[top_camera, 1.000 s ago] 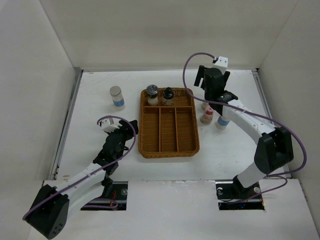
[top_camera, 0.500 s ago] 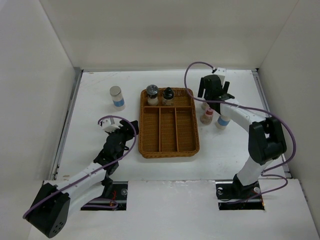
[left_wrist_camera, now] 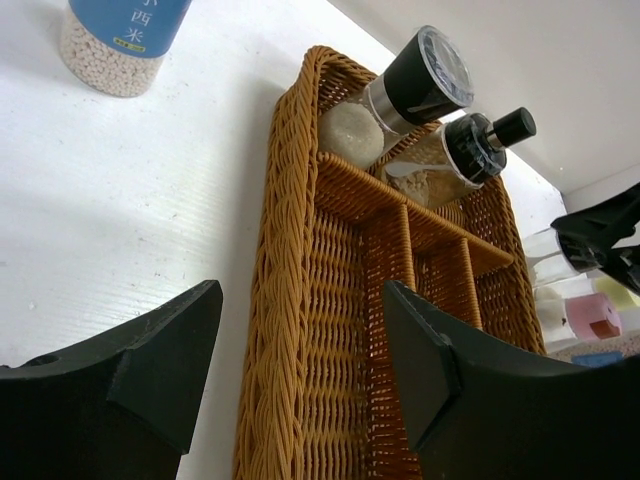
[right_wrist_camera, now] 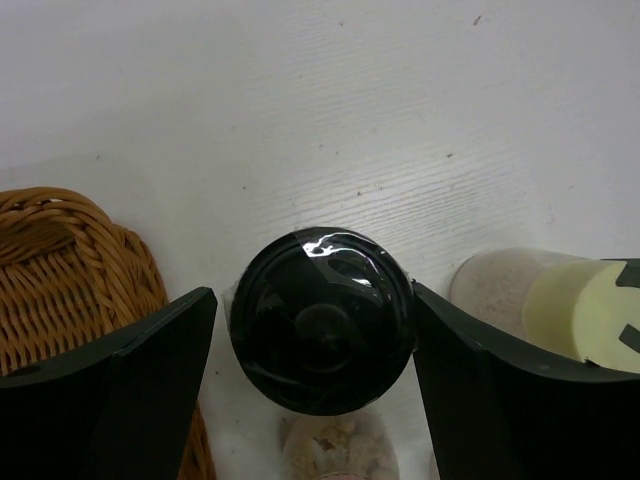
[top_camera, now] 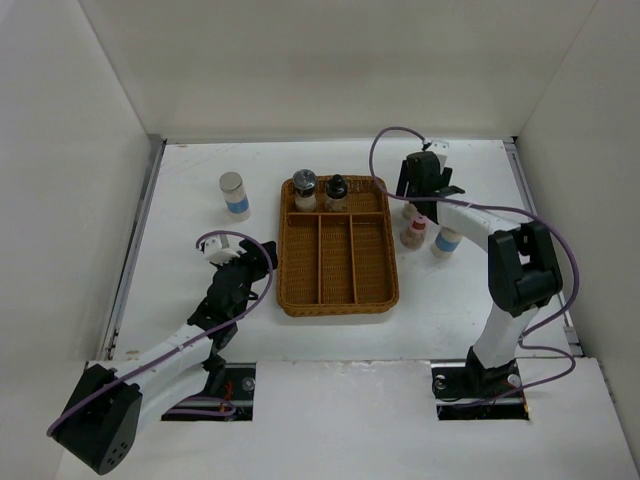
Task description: Organize the condiment bottles
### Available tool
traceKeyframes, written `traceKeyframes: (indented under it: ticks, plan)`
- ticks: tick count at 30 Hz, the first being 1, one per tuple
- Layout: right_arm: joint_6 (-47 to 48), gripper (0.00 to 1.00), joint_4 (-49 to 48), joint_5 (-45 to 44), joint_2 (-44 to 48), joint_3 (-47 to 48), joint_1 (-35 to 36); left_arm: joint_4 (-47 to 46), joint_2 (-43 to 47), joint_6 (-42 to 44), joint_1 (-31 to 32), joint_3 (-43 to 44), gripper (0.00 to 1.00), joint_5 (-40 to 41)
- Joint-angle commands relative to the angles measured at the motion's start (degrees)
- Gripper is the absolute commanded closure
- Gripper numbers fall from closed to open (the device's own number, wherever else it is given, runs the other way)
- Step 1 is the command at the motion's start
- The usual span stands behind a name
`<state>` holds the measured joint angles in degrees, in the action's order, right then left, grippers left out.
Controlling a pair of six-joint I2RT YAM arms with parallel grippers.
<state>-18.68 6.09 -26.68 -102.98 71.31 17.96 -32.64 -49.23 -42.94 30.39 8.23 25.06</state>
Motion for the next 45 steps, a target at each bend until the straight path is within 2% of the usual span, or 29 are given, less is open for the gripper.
traceKeyframes:
  ticks: [1, 4, 7, 15, 20, 26, 30, 39, 45]
  plan:
    - [-1.2, 0.22, -0.5, 1.7, -0.5, 3.3, -0.4, -3.2, -0.2, -0.7, -0.5, -0.3, 0.37, 0.1]
    - [-1.1, 0.33, -1.4, 0.2, 0.2, 3.5, -0.1, -3.2, -0.6, -0.7, -0.7, -0.1, 0.37, -0.4]
    - [0.7, 0.38, -4.7, -3.2, 2.7, 2.6, 0.2, -3.5, -0.8, -0.7, -0.4, -0.2, 0.37, 0.1]
    - [5.0, 0.42, -10.7, -5.7, 9.9, 3.5, 4.4, -4.8, -1.7, -0.8, -0.6, -0.4, 0.37, -0.3]
    - [6.9, 0.42, -12.5, -3.9, 7.6, 6.7, 10.2, -4.9, -1.2, -0.4, -0.6, -0.5, 0.37, 0.0]
    - [6.4, 0.42, -12.3, -2.1, 1.0, 11.9, 13.8, -4.8, -1.0, 0.0, -0.5, -0.5, 0.37, 0.3]
    - [5.9, 0.42, -12.2, -1.8, -3.4, 13.9, 13.9, -4.4, -0.7, 0.0, -0.9, -0.5, 0.37, -0.2]
    - [4.0, 0.41, -12.1, -1.7, -5.6, 11.3, 13.7, -4.8, -1.7, -0.5, -1.0, -0.4, 0.36, -0.4]
    - [2.1, 0.32, -12.5, -0.3, -6.9, 8.6, 13.3, -4.8, -1.9, -0.7, -1.2, -0.1, 0.36, -1.0]
